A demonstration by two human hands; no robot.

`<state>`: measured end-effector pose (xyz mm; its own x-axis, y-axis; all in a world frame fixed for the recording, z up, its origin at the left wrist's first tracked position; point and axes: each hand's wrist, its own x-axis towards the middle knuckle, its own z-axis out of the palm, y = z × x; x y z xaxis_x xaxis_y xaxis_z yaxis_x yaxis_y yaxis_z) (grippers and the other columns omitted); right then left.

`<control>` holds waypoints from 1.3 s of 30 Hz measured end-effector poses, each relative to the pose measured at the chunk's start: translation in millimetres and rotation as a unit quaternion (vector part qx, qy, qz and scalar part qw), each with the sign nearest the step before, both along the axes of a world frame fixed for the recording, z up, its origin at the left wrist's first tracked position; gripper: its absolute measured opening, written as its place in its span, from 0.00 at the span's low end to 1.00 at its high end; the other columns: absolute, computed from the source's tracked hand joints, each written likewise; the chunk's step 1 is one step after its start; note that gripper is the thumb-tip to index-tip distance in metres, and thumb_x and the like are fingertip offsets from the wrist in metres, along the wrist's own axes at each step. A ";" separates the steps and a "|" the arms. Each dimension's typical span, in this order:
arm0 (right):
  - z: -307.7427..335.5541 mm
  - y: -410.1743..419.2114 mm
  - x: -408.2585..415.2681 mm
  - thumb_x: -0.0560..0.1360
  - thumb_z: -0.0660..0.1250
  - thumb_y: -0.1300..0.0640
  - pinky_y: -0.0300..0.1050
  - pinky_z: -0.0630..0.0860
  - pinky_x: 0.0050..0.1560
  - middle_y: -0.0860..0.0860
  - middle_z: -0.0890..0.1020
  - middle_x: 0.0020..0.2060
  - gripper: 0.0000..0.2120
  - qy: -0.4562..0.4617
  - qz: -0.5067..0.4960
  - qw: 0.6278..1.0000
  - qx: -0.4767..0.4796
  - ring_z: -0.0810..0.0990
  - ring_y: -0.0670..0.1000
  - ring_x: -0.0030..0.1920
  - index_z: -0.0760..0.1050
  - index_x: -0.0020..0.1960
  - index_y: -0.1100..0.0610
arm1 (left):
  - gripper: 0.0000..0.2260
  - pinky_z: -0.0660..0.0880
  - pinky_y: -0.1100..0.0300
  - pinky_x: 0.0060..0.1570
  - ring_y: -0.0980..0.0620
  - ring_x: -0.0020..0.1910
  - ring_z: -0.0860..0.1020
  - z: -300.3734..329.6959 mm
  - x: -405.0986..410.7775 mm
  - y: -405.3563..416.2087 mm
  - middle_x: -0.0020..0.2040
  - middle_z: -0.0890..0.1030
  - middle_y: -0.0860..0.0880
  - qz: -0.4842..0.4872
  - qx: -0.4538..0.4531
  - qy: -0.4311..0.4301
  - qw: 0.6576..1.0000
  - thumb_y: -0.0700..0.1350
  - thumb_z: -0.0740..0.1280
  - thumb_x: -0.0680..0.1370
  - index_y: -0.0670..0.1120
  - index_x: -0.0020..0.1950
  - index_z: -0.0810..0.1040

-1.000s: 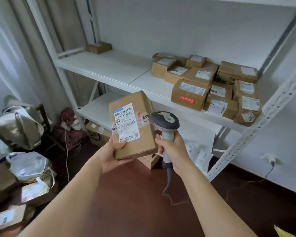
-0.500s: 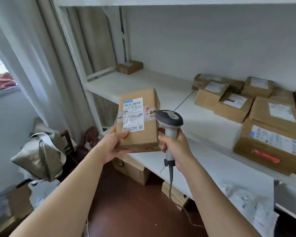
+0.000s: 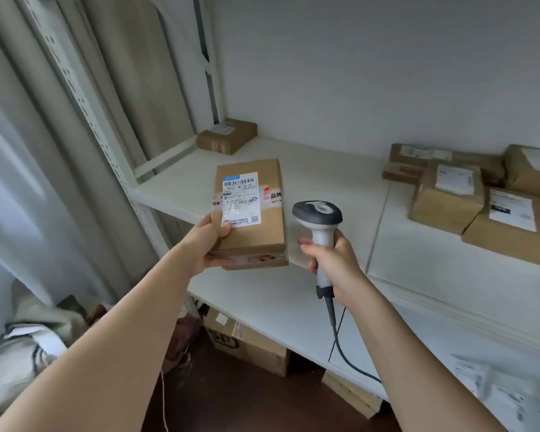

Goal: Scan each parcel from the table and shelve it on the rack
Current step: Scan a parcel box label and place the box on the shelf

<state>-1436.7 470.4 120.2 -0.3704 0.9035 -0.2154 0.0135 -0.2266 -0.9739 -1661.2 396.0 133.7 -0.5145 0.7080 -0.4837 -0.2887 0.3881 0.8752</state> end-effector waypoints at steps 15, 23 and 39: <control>-13.3 57.8 -96.1 0.74 0.66 0.67 0.38 0.70 0.29 0.54 0.79 0.43 0.11 -0.108 -0.081 0.990 0.027 0.71 0.47 0.26 0.73 0.49 0.52 | 0.23 0.76 0.44 0.54 0.36 0.61 0.72 15.2 -131.8 125.3 0.71 0.63 0.41 0.019 -0.131 0.336 0.933 0.41 0.57 0.80 0.48 0.75 0.62; -12.8 87.7 -116.3 0.72 0.65 0.67 0.38 0.67 0.26 0.51 0.73 0.35 0.13 -0.140 -0.089 0.986 0.010 0.70 0.51 0.26 0.72 0.53 0.54 | 0.20 0.73 0.48 0.49 0.40 0.48 0.74 -22.0 -73.9 129.5 0.50 0.75 0.40 -0.142 0.019 0.810 0.569 0.59 0.68 0.73 0.41 0.48 0.79; -14.9 102.0 -128.4 0.73 0.66 0.67 0.40 0.69 0.28 0.51 0.74 0.37 0.16 -0.155 -0.035 0.987 0.009 0.71 0.51 0.27 0.72 0.57 0.54 | 0.38 0.59 0.32 0.68 0.31 0.69 0.59 -25.6 -134.7 138.8 0.69 0.58 0.41 -0.093 -0.240 0.655 0.710 0.42 0.69 0.70 0.53 0.74 0.52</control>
